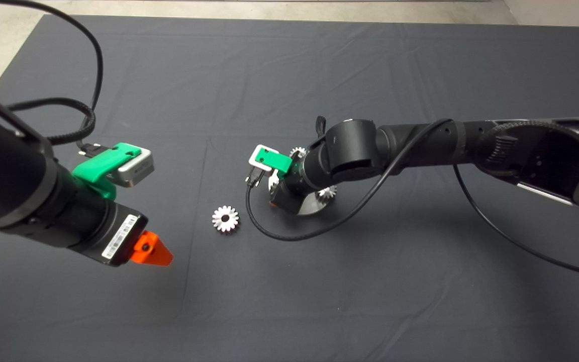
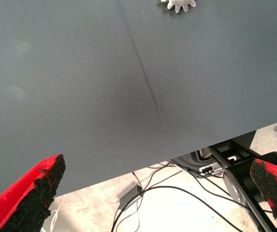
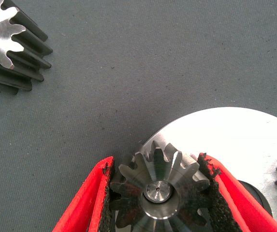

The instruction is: Remove an incorrectly installed larger gear and replace it with the correct smaller gear

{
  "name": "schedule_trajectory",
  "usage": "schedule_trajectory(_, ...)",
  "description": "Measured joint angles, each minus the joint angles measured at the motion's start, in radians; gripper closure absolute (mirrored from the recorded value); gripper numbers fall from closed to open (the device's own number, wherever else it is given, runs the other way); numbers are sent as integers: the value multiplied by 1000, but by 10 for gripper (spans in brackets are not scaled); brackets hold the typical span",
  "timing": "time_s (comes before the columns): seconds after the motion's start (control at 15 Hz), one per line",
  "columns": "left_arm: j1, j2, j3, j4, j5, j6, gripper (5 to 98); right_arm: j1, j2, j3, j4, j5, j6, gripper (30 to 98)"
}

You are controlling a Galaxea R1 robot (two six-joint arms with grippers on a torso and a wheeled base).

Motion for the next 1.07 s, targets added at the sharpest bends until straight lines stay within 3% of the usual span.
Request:
schedule_trajectory(0.33,0,0,0,0,0,0,53,1,0,0,0,-3,0,841)
schedule_trajectory(0.67,0,0,0,0,0,0,53,18,-10,10,6,-10,19,753)
schedule_trajectory(0.73,0,0,0,0,0,0,53,42,-22,30,14,-9,31,753)
schedule_trajectory(0.87,0,0,0,0,0,0,53,156,-67,67,49,-16,46,716)
schedule_trajectory(1.07,0,0,-1,0,0,0,53,307,-182,115,243,-16,61,703)
